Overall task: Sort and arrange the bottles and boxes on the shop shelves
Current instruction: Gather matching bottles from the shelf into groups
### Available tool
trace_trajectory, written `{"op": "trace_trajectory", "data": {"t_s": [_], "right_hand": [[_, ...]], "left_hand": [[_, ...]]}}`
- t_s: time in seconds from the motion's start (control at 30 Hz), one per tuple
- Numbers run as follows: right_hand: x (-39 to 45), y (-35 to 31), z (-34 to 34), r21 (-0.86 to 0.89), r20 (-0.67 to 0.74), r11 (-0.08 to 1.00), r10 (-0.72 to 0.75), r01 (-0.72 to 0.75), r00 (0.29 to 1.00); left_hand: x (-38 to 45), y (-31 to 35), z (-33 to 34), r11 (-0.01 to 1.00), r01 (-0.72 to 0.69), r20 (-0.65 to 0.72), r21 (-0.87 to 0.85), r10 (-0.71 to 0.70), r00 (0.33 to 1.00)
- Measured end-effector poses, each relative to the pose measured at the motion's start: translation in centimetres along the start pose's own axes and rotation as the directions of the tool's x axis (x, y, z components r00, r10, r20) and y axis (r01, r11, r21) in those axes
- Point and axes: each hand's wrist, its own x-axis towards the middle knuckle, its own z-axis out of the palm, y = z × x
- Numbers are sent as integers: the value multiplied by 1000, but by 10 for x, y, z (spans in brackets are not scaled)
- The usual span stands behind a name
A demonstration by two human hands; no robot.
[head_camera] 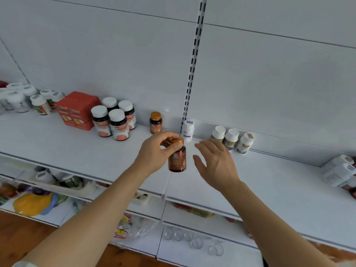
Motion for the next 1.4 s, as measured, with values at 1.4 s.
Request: {"op": "trace_trajectory", "data": {"t_s": [1.4], "right_hand": [[135, -31, 90, 56, -62, 987, 152, -148, 986]], "left_hand": [[97, -77, -83, 795, -236, 9, 559, 279, 960]]}}
